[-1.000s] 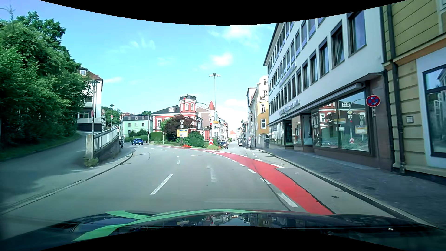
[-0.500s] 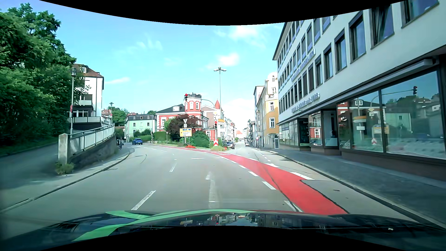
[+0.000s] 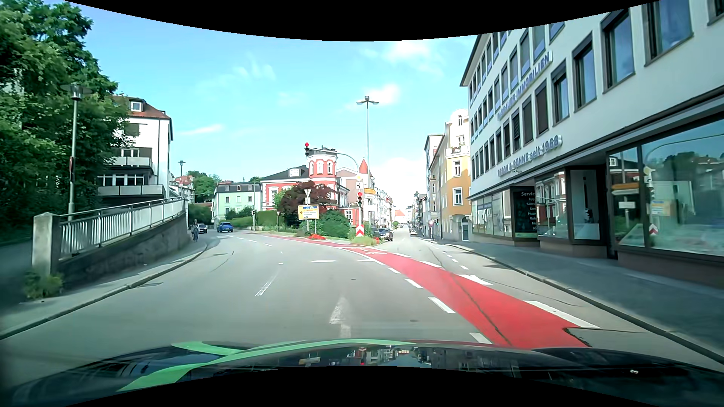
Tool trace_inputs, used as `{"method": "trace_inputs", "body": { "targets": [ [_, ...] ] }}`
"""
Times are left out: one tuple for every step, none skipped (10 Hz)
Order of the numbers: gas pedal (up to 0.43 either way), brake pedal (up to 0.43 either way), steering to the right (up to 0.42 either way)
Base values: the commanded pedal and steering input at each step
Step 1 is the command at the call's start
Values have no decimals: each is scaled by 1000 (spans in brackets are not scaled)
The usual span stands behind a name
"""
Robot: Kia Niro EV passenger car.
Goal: Follow the waypoints while adhering to traffic rules and regulations
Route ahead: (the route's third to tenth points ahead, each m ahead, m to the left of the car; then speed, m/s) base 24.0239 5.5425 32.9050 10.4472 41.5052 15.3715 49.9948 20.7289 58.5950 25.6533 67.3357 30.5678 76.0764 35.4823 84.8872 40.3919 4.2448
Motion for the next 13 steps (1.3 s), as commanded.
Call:
{"method": "trace_inputs", "body": {
  "targets": [
    [0, 116, -71],
    [0, 104, -71],
    [0, 98, -72],
    [0, 116, -72],
    [0, 116, -74],
    [0, 122, -78],
    [0, 128, -81],
    [0, 146, -83],
    [0, 183, -83],
    [0, 213, -83],
    [0, 207, -83],
    [0, 195, -84],
    [0, 177, -86]
  ]
}}
